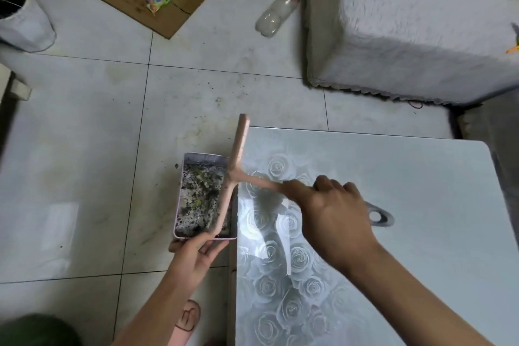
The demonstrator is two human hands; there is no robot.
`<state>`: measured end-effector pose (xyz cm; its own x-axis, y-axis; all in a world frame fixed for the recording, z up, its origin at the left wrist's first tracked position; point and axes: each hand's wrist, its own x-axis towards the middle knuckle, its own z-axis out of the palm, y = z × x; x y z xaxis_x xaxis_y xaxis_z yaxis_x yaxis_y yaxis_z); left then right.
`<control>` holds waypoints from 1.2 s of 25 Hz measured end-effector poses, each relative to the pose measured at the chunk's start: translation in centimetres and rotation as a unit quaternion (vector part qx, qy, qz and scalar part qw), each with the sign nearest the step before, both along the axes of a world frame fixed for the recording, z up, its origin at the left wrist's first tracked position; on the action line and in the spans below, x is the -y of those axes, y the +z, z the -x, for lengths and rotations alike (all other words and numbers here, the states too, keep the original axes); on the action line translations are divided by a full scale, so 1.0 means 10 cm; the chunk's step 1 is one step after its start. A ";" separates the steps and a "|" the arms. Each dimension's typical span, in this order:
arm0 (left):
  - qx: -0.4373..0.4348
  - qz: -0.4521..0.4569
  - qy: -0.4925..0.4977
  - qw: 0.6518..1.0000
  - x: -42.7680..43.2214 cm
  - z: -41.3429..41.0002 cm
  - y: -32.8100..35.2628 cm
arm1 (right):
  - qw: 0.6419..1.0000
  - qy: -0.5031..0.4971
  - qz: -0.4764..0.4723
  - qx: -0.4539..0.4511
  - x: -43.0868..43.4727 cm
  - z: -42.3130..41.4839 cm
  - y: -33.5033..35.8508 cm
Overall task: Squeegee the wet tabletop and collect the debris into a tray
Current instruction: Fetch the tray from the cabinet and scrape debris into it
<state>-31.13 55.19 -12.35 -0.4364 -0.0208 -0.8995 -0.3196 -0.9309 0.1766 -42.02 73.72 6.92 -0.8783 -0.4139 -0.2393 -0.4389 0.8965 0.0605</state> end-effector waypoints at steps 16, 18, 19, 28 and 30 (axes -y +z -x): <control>0.001 -0.020 -0.064 0.998 0.15 0.21 0.12 | 0.988 -0.066 -0.002 0.142 -0.14 0.33 -0.18; -0.001 -0.010 -0.072 0.997 0.19 0.19 0.09 | 0.999 -0.006 -0.020 0.049 0.11 0.36 -0.10; -0.003 -0.009 -0.066 0.998 0.21 0.17 0.08 | 1.000 0.004 -0.010 0.028 0.10 0.34 -0.01; 0.014 -0.047 -0.022 0.999 0.11 0.13 0.19 | 0.978 -0.191 -0.071 0.038 -0.45 -0.10 0.28; 0.012 -0.049 -0.022 0.998 0.08 0.09 0.21 | 0.979 -0.197 -0.049 0.030 -0.15 -0.13 0.08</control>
<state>-32.03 54.36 -10.29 -0.4139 0.0863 -0.9062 -0.3644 -0.9280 0.0781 -40.71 75.22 7.68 -0.9484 -0.0180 -0.3165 -0.0655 0.9880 0.1401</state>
